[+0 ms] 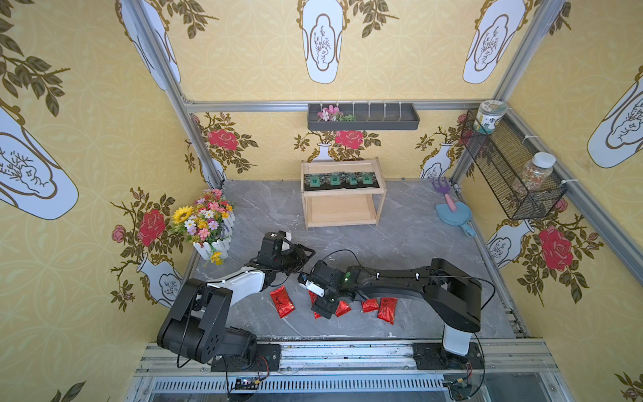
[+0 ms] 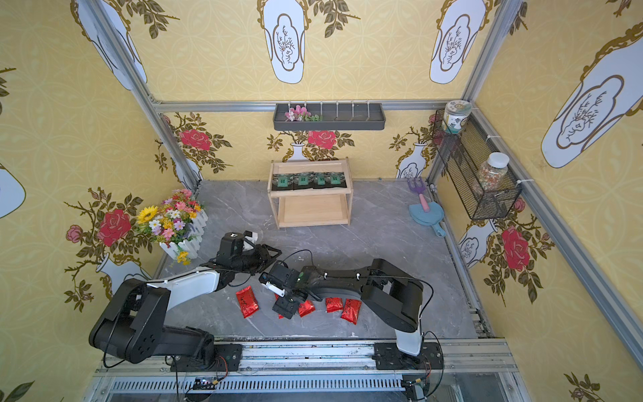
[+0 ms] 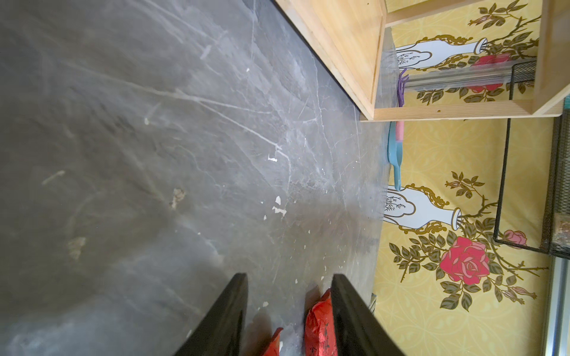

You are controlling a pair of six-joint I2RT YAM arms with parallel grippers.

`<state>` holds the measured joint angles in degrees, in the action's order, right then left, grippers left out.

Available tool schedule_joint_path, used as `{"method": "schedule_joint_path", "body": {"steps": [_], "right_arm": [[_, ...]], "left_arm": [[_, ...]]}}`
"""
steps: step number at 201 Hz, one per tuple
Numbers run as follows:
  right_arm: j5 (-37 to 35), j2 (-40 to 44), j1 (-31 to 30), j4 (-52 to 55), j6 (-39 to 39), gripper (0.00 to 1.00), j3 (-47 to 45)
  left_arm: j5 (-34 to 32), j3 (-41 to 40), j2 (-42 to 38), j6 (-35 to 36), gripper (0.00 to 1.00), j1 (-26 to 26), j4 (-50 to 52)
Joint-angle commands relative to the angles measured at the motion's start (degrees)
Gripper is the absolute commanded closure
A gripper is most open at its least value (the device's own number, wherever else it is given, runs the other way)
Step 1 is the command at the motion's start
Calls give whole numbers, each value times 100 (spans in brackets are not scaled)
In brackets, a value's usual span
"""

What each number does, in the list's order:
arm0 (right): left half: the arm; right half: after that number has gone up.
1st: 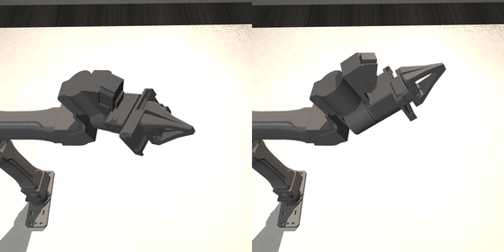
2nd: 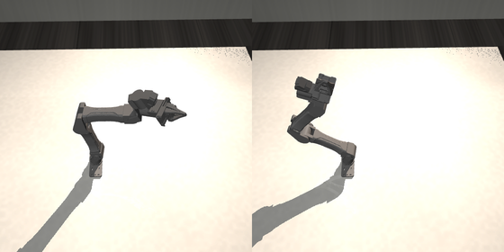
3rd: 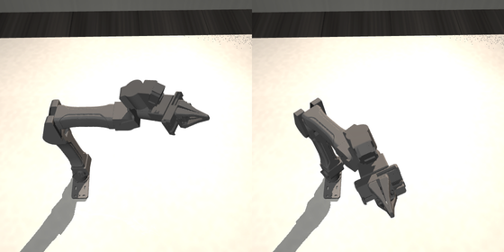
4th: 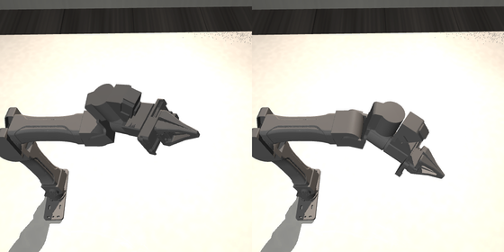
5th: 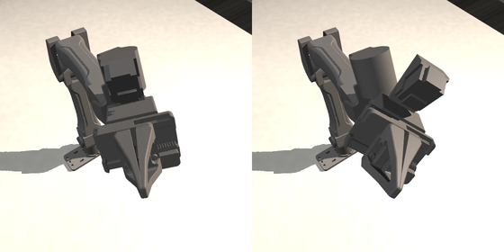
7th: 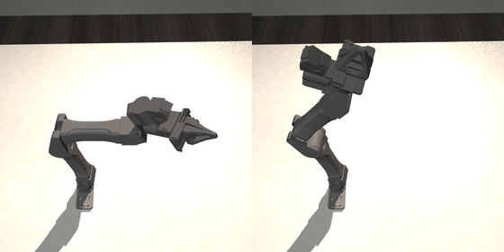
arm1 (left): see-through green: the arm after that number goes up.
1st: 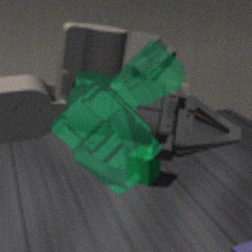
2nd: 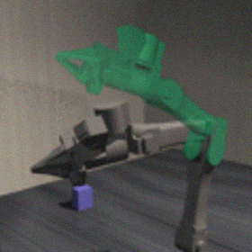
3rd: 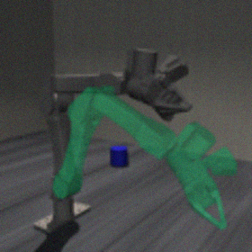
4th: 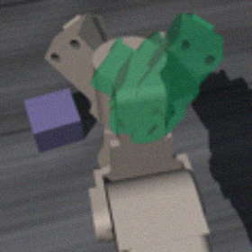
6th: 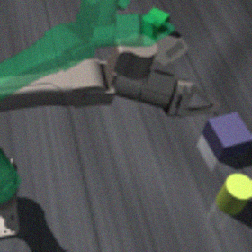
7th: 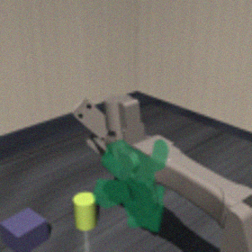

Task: Place the tea bags on the shelf by color
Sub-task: Move the tea bag to the center of the board.

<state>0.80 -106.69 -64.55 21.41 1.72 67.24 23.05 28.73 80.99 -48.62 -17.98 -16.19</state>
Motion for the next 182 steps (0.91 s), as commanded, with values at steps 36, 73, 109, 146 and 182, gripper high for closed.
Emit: {"method": "schedule_joint_path", "body": {"steps": [36, 73, 109, 146, 182], "right_arm": [[77, -236, 337, -88, 101, 13, 298], [127, -357, 652, -157, 201, 13, 428], [158, -507, 903, -207, 276, 13, 691], [109, -632, 1172, -319, 314, 14, 943], [281, -709, 1522, -482, -49, 20, 1080]], "left_arm": [[305, -248, -10, -178, 51, 147, -500], [453, -398, 54, -278, 51, 255, -781], [538, -550, 157, -355, 50, 321, -1045], [688, -699, 276, -479, 51, 339, -1382], [889, -831, 383, -526, 51, 327, -1561]]}}
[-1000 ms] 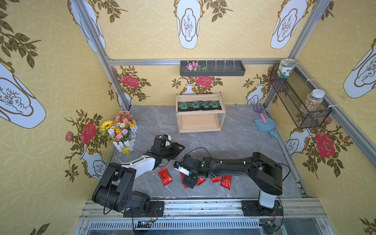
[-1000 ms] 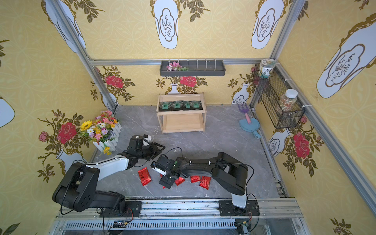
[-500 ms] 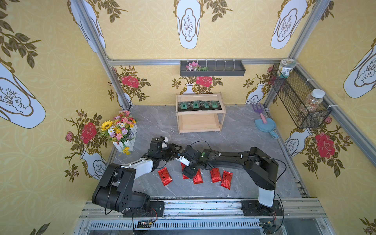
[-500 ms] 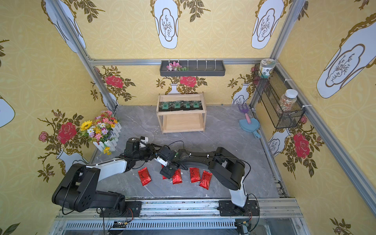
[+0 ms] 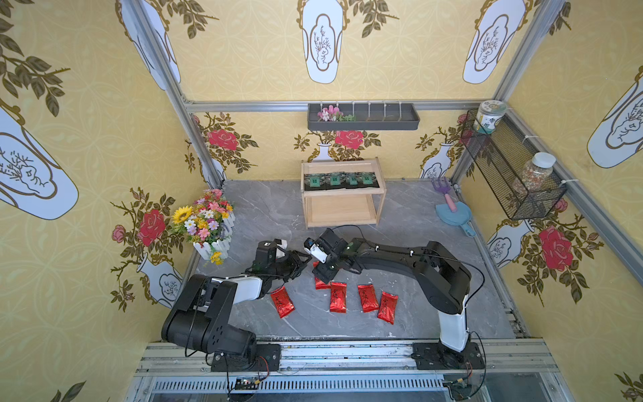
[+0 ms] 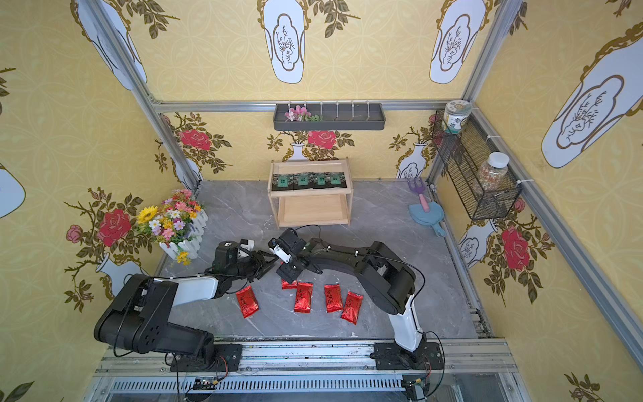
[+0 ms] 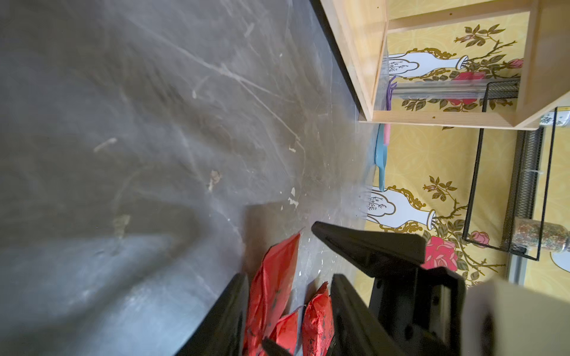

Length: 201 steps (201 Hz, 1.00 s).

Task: Place the tea bags on the shelf by color
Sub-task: Move the tea bag to the center of the board, then pick up the tea bag from the center of the board.

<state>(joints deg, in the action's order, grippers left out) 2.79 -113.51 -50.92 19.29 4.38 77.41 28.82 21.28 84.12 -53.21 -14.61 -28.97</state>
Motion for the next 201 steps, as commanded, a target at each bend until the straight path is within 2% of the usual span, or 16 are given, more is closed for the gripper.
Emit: {"method": "schedule_joint_path", "body": {"steps": [1, 37, 71, 100, 121, 161, 201], "right_arm": [[95, -24, 169, -278, -333, 20, 60], [688, 377, 439, -642, -1248, 28, -375], [1846, 831, 820, -1209, -2261, 34, -1056], [2426, 962, 939, -1548, -2710, 41, -1400], [2818, 907, 1039, -1841, -2955, 46, -1534], [3003, 597, 1150, -1974, -3013, 55, -1564], [3132, 320, 1214, -2056, -3004, 58, -1429]], "left_arm": [[315, -87, 75, -67, 51, -13, -284], [311, -233, 114, 60, 52, -279, -286], [397, -303, 101, 142, 53, -502, -237], [496, -315, 161, 144, 54, -664, -179], [589, -201, 301, 149, 55, -805, -192], [600, -43, 437, 144, 58, -929, -193], [513, 87, 558, 68, 58, -929, -320]]}}
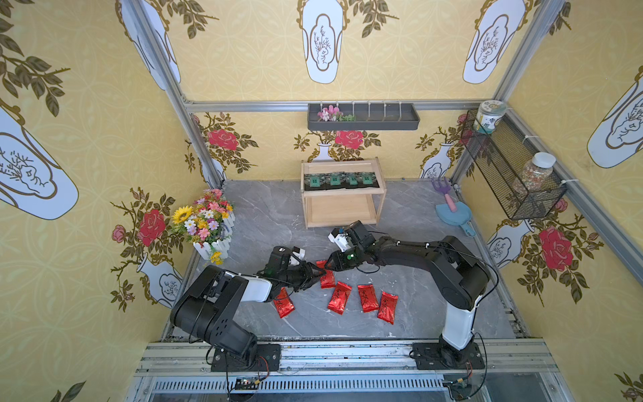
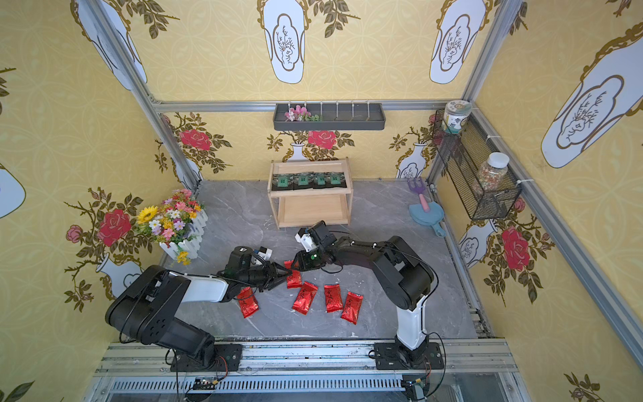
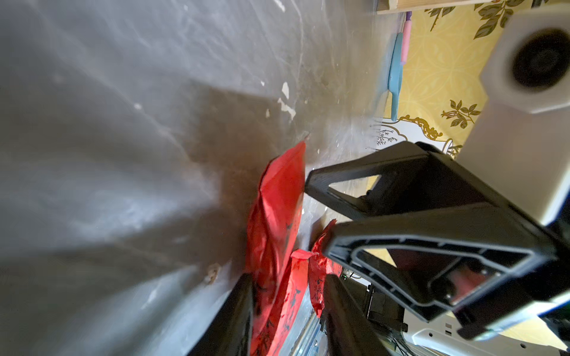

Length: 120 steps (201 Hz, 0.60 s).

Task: Place the tea bags on the shelf by color
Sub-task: Pick up the tea bag from the center of the board.

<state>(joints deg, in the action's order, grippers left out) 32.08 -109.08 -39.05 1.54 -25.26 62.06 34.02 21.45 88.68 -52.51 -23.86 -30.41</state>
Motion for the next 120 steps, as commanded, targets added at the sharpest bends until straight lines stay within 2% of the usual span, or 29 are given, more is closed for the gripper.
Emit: {"method": "schedule_joint_path", "body": {"steps": [1, 71, 120], "right_arm": [[207, -132, 28, -283, -40, 59, 105], [522, -624, 53, -351, -64, 62, 630], [592, -939, 51, -128, 84, 62, 1133]], "left_arm": [[-4, 78, 108, -3, 58, -1, -175], [-74, -194, 39, -219, 59, 182, -536], [-200, -371, -457, -53, 57, 563, -113]]}}
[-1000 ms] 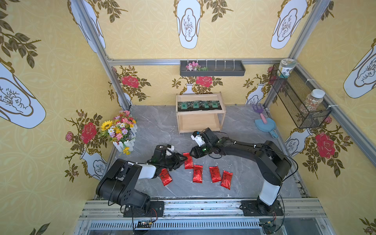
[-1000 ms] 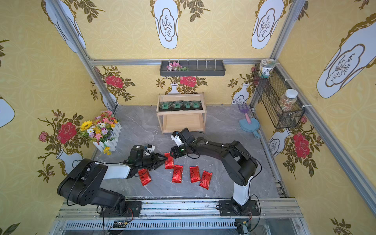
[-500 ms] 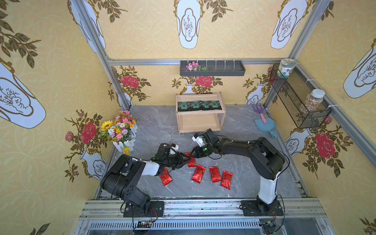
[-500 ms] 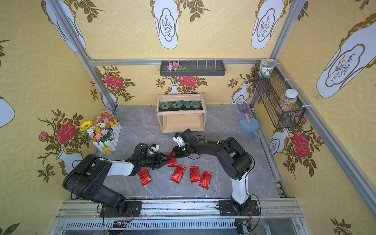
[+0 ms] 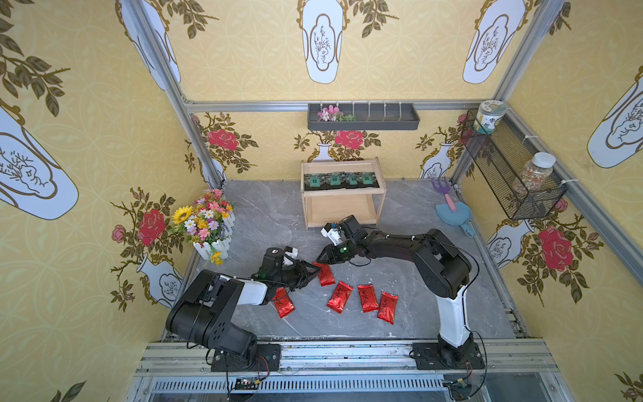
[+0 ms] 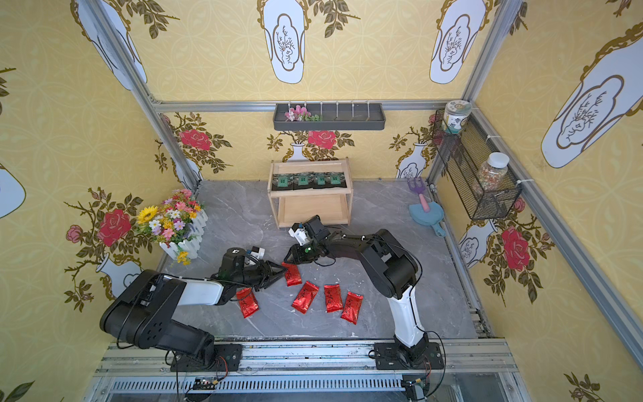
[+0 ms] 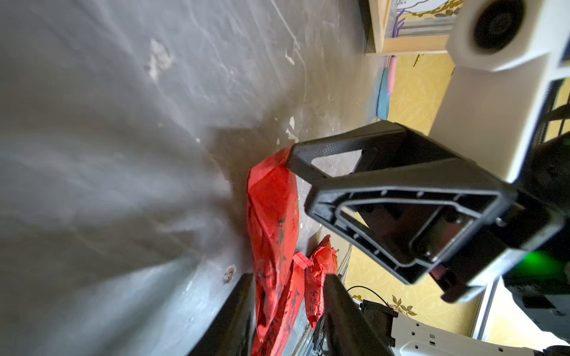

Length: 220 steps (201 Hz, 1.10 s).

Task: Place the tea bags on the shelf by color
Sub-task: Pick up the tea bag from the center of the board.

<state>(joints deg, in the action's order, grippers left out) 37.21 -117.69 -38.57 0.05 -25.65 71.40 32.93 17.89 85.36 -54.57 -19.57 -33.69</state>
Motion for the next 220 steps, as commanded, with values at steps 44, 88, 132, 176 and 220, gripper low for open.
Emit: {"method": "schedule_joint_path", "body": {"steps": [44, 88, 132, 176, 220], "right_arm": [[-54, 281, 192, 215, 207, 59, 218], [107, 563, 306, -82, -39, 58, -401], [324, 502, 306, -531, -325, 58, -731], [471, 344, 306, -672, -409, 60, -680], [536, 222, 311, -691, -441, 60, -579]], "left_arm": [[-110, 437, 207, 406, 56, 399, 303], [82, 827, 823, 679, 57, 413, 194], [163, 922, 1093, 874, 57, 443, 205], [420, 980, 1341, 843, 60, 439, -88], [604, 858, 1405, 766, 67, 446, -421]]}}
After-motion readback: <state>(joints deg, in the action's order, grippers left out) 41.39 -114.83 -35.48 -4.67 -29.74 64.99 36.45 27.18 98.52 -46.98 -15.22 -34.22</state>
